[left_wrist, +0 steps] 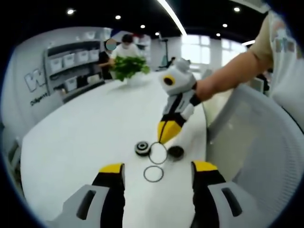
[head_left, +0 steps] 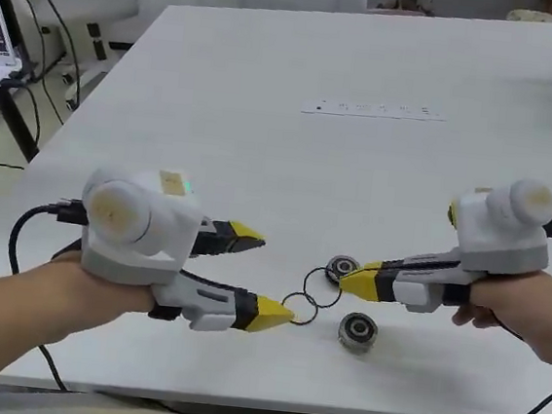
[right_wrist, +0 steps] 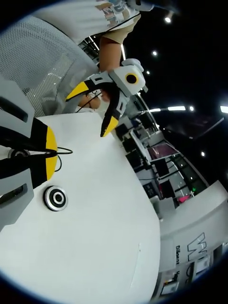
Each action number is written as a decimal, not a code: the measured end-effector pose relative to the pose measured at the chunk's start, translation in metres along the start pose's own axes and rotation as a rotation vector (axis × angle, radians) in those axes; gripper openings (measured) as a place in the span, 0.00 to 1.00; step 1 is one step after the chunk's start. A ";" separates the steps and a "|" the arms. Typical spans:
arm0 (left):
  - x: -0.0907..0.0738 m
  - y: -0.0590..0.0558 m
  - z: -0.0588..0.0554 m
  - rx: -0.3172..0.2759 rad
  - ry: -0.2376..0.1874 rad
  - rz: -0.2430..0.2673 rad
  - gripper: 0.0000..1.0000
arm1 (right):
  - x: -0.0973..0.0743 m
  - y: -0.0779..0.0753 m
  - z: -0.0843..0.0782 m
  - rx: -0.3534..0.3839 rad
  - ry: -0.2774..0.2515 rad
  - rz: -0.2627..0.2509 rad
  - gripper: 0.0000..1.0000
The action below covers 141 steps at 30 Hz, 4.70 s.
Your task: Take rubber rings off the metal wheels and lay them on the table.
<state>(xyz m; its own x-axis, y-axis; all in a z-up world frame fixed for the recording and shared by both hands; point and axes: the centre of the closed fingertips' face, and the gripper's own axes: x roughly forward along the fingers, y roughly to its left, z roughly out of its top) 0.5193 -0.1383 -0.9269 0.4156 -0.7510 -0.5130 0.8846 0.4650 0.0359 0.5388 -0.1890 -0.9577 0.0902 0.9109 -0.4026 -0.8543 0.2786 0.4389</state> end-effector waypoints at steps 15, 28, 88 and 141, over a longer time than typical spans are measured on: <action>-0.015 0.011 -0.016 -0.051 0.014 0.044 0.65 | 0.024 -0.008 -0.007 0.025 0.052 0.022 0.00; -0.018 0.010 -0.024 -0.065 0.034 0.046 0.66 | 0.033 -0.007 -0.021 0.060 0.099 0.040 0.00; 0.039 0.040 0.000 -0.026 0.084 -0.010 0.64 | -0.032 -0.060 0.006 -0.077 -0.042 -0.208 0.37; 0.126 0.035 -0.008 -0.033 0.132 -0.080 0.27 | -0.025 -0.079 -0.021 -0.125 0.014 -0.227 0.32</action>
<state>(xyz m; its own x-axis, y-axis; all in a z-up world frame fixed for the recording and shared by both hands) 0.6010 -0.2130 -0.9970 0.3108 -0.7190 -0.6216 0.9055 0.4228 -0.0363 0.5935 -0.2406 -0.9991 0.2808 0.8246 -0.4911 -0.8698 0.4350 0.2331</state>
